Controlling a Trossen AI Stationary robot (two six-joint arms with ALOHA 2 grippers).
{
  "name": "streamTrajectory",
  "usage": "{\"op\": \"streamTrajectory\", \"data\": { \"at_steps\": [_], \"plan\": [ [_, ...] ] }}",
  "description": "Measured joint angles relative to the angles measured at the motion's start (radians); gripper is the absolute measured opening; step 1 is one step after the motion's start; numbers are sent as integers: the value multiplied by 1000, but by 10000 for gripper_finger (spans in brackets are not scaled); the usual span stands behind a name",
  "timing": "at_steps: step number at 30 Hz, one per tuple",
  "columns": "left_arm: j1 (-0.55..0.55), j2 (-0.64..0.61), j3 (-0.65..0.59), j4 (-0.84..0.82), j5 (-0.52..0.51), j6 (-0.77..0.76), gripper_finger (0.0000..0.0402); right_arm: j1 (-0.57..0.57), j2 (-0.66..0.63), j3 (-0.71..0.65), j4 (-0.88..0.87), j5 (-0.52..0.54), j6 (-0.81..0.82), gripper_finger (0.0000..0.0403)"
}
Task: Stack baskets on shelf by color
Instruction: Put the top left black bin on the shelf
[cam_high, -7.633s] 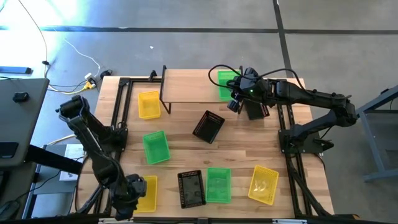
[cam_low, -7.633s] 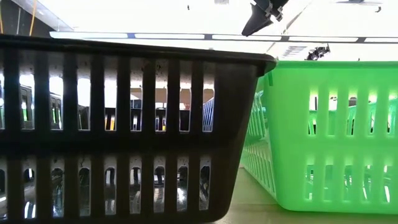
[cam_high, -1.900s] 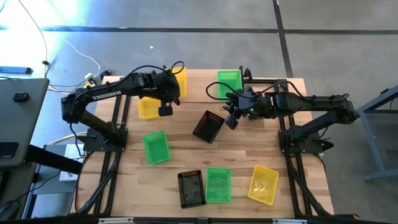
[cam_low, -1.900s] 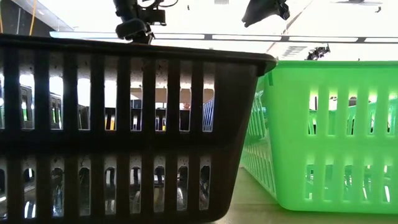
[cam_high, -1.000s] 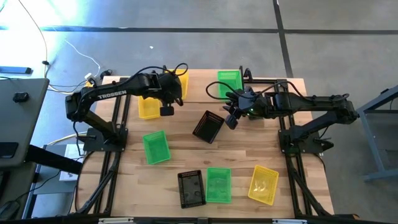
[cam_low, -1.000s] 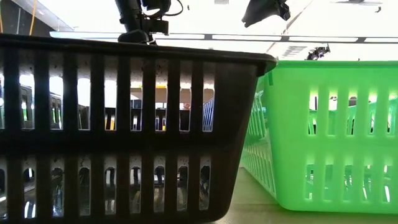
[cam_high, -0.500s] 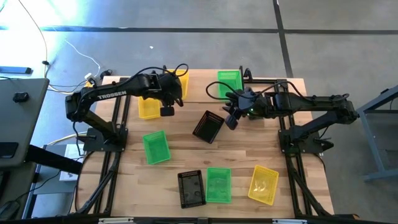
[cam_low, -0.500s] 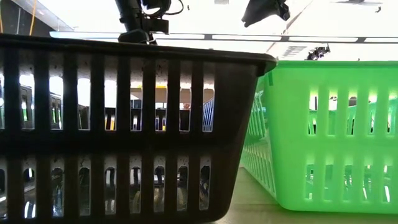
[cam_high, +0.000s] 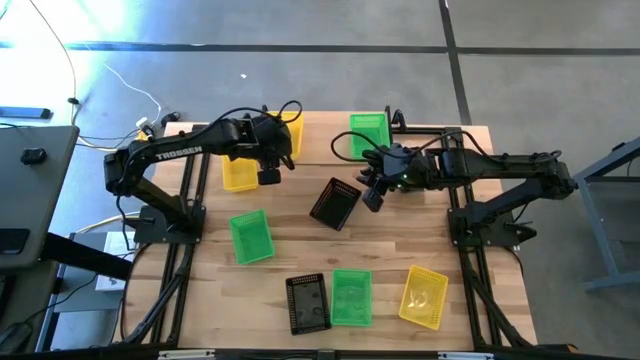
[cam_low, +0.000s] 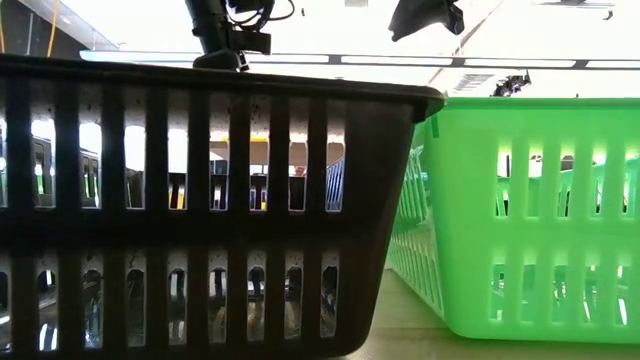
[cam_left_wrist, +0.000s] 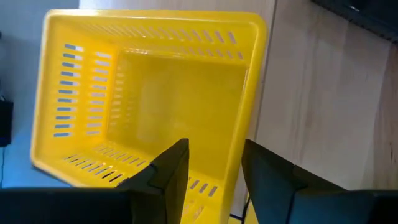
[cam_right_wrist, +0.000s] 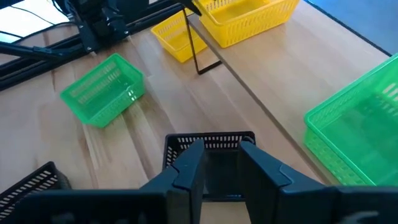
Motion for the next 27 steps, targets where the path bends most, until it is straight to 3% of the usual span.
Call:
{"op": "streamTrajectory", "data": {
  "at_steps": [7, 12, 19, 27],
  "plan": [
    [-16, -60, 0, -6, 6, -69, 136, 12, 0, 0, 9, 6, -8, 154],
    [-47, -121, 0, -18, 7, -137, 136, 14, 6, 0, 114, -36, -7, 189],
    [-123, -226, 0, -23, 23, -277, 136, 26, 66, 0, 290, -79, -116, 188],
    [-218, -327, 1, -24, 138, -452, 136, 26, 204, 0, 285, -160, -142, 179]
  ]
}}
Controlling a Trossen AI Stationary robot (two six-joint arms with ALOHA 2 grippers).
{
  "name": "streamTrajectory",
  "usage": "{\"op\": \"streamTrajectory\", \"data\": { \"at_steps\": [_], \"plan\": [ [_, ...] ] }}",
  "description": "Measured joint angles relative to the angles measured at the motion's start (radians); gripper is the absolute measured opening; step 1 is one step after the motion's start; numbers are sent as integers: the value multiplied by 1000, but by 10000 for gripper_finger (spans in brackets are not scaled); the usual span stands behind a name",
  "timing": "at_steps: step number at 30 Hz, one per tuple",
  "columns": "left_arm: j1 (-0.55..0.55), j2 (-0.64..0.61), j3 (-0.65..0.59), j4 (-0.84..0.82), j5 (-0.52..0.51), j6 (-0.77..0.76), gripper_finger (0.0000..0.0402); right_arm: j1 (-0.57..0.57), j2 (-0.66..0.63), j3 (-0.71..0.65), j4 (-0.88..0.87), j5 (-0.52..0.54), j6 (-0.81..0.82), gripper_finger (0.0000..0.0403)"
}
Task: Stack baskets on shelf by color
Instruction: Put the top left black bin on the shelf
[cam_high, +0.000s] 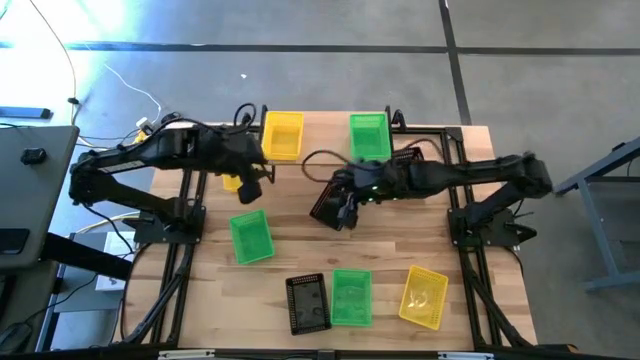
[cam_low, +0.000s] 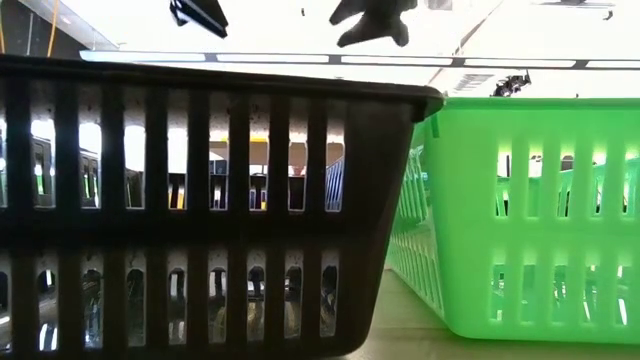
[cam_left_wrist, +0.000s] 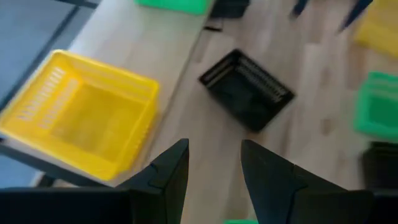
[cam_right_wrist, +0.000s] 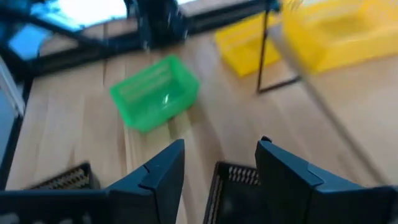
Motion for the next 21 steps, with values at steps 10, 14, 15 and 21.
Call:
{"op": "streamTrajectory", "data": {
  "at_steps": [10, 14, 15, 21],
  "plan": [
    [-74, -26, 0, -32, 59, -79, 136, 3, 192, 0, -32, -114, -8, 178],
    [-87, -26, 0, -51, 58, -79, 135, 15, 253, 0, -34, -131, -8, 178],
    [-87, -26, 0, -50, 59, -79, 135, 19, 268, 0, -34, -135, -8, 178],
    [-87, -26, 0, -50, 58, -79, 134, 38, 331, 0, -36, -78, 25, 178]
  ]
}}
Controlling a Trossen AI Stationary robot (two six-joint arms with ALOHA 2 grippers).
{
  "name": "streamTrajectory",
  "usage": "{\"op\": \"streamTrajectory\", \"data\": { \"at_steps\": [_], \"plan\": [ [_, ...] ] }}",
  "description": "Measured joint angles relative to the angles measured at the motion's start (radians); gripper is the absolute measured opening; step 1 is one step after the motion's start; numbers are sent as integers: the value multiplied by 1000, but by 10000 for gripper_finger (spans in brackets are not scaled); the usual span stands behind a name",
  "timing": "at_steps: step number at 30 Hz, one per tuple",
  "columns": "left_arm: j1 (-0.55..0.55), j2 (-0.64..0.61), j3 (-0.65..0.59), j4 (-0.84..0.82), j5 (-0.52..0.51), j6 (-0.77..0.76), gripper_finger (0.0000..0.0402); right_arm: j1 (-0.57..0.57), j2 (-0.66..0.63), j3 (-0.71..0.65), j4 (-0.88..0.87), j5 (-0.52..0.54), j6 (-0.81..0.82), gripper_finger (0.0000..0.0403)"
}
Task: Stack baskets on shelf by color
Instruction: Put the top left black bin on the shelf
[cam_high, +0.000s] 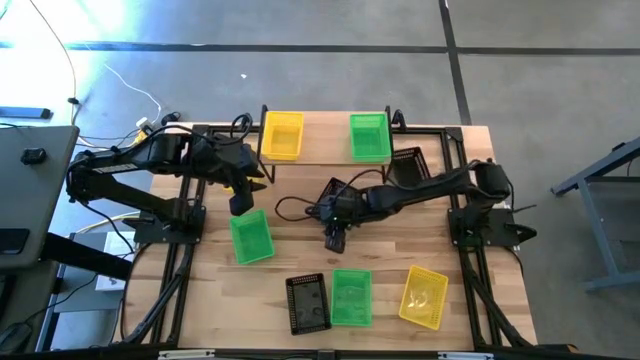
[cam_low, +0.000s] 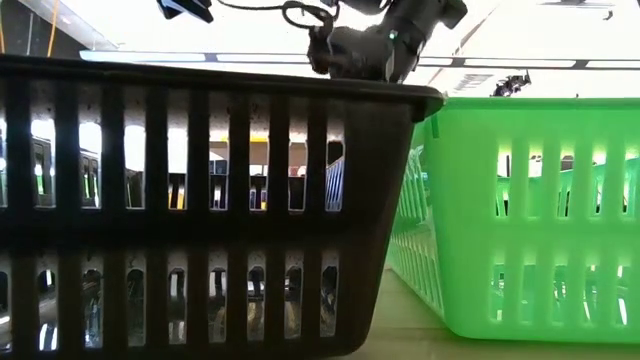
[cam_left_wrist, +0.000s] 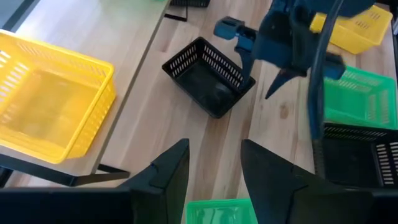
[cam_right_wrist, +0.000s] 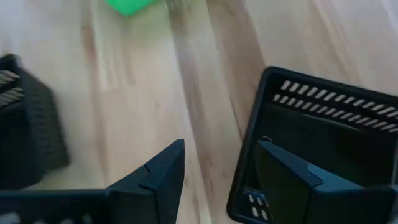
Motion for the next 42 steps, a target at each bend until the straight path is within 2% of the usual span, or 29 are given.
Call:
{"op": "streamTrajectory", "data": {
  "at_steps": [5, 17, 20, 24, 31, 42],
  "plan": [
    [0, 0, 0, 0, -2, 0, 133, 5, 32, 0, -3, 74, 8, 178],
    [0, 0, 0, 0, -2, 9, 133, 5, 107, 0, -3, 67, 29, 174],
    [0, 0, 0, 0, -2, 16, 133, 5, 108, 0, -3, 67, 37, 152],
    [0, 0, 0, 1, -2, 23, 133, 2, 108, 0, -3, 61, 56, 102],
    [0, 0, 0, 0, -2, 63, 133, -4, 108, 0, -6, -24, 74, 11],
    [0, 0, -1, 0, -2, 61, 133, 25, 81, 0, -21, -85, 99, 4]
  ]
}}
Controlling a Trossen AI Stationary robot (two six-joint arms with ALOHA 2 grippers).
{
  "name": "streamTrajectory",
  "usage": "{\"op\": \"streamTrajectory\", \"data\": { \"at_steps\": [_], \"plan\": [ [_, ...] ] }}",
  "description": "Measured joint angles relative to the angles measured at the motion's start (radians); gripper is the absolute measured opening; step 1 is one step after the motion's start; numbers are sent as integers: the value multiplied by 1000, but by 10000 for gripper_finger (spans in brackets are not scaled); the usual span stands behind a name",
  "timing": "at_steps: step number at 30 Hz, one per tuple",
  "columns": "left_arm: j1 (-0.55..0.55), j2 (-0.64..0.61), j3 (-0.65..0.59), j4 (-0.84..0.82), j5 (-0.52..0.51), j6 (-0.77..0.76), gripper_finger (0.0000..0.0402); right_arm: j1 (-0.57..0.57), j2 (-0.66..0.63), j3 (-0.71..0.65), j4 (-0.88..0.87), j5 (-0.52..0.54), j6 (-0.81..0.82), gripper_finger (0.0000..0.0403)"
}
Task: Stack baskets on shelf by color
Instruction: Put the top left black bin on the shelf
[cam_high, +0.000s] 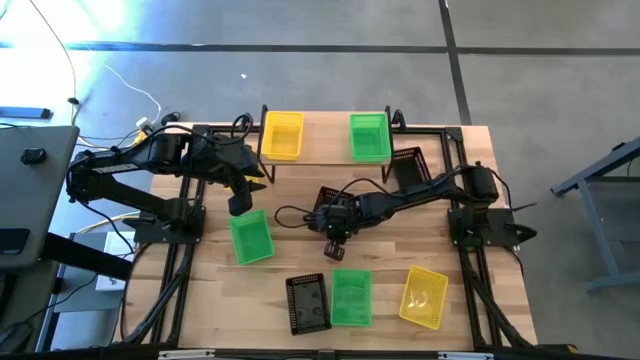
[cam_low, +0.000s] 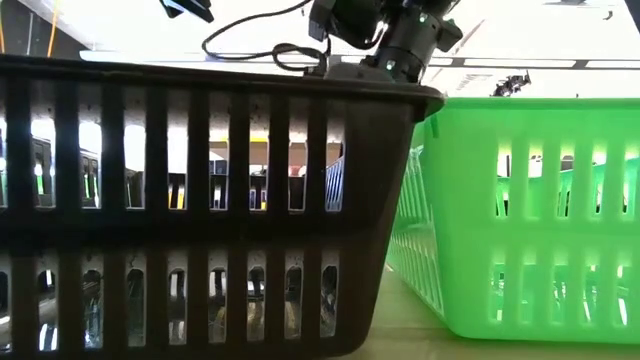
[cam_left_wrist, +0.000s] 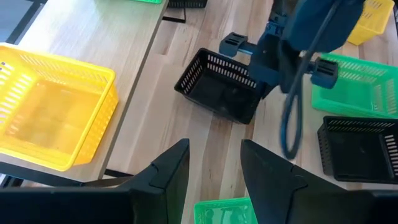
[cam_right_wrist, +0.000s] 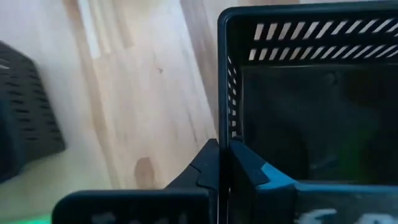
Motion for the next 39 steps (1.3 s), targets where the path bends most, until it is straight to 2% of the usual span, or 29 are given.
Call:
{"op": "streamTrajectory", "data": {
  "at_steps": [18, 29, 39],
  "plan": [
    [0, 0, 0, -58, 0, -9, 133, 80, -186, 0, 19, -6, -66, 0],
    [0, 0, 0, -59, -22, -26, 133, 105, -301, 0, 29, -21, -269, 0],
    [0, 0, 0, -56, -41, 7, 133, 89, -386, 0, 84, 182, -373, 0]
  ]
}}
